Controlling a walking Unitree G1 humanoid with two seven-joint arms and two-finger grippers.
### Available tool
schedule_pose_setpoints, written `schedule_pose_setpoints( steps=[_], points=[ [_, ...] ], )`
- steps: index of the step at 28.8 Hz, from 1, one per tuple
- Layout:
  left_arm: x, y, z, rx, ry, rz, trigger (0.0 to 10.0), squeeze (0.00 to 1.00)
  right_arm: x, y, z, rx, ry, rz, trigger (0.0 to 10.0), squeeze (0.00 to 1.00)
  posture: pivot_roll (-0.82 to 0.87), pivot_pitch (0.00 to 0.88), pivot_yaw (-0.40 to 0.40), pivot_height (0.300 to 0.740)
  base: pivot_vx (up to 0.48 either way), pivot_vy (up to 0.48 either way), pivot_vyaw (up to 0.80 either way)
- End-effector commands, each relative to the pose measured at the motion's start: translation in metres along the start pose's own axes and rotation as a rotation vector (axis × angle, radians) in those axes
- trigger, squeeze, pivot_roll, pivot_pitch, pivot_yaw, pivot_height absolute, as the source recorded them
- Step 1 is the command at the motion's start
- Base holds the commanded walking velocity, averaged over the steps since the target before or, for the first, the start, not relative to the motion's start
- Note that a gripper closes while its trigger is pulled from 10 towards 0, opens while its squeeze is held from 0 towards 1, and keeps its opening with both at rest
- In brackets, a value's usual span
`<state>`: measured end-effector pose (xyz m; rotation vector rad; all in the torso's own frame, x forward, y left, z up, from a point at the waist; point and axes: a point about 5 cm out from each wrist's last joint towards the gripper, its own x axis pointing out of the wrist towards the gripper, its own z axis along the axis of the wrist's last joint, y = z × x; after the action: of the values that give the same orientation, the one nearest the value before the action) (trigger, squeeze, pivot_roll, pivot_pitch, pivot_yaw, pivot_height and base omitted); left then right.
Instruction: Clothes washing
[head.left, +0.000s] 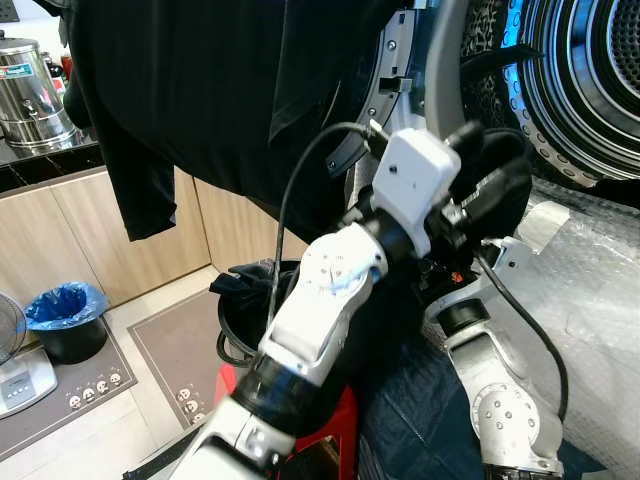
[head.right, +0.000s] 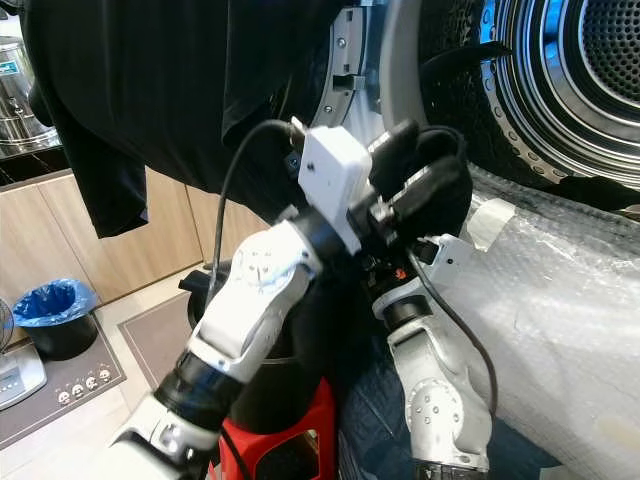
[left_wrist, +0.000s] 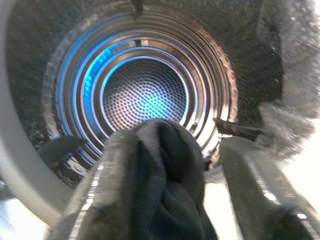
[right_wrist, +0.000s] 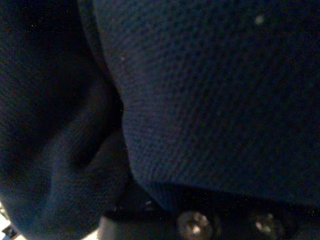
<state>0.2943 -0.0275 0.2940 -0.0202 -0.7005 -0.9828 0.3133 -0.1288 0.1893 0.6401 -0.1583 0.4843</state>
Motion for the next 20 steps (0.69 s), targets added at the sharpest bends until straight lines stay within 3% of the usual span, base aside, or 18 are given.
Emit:
schedule_pose_setpoints(
  steps=[1, 12, 14, 17, 18, 20],
  points=[
    [0.000, -0.004, 0.005, -0.003, -0.008, -0.037, 10.0, 1.00, 0.006, 0.005, 0.009, -0.008, -0.042, 0.064, 0.0, 0.00, 0.04, 0.000, -0.018, 0.740, 0.000, 0.000, 0.00],
    [-0.025, -0.016, -0.005, 0.040, 0.112, -0.167, 10.0, 1.00, 0.003, -0.005, 0.006, -0.032, 0.035, 0.226, 0.0, 0.00, 0.06, 0.000, -0.025, 0.740, 0.000, 0.000, 0.00],
    [-0.040, -0.017, -0.010, 0.159, 0.189, -0.226, 10.0, 1.00, -0.003, -0.007, 0.007, -0.028, 0.104, 0.347, 0.0, 0.00, 0.06, 0.000, -0.028, 0.740, 0.000, 0.000, 0.00],
    [-0.042, -0.017, -0.010, 0.165, 0.199, -0.230, 10.0, 1.00, -0.004, -0.008, 0.008, -0.028, 0.114, 0.373, 0.0, 0.00, 0.06, 0.000, -0.030, 0.740, 0.000, 0.000, 0.00],
    [-0.047, -0.017, -0.010, 0.247, 0.231, -0.249, 10.0, 1.00, -0.007, -0.008, 0.009, -0.036, 0.146, 0.431, 0.0, 0.00, 0.06, 0.000, -0.031, 0.740, 0.000, 0.000, 0.00],
    [-0.050, -0.016, -0.008, 0.294, 0.262, -0.235, 10.0, 1.00, -0.007, -0.010, 0.012, -0.053, 0.158, 0.463, 0.0, 0.00, 0.06, 0.000, -0.031, 0.740, 0.000, 0.000, 0.00]
  ],
)
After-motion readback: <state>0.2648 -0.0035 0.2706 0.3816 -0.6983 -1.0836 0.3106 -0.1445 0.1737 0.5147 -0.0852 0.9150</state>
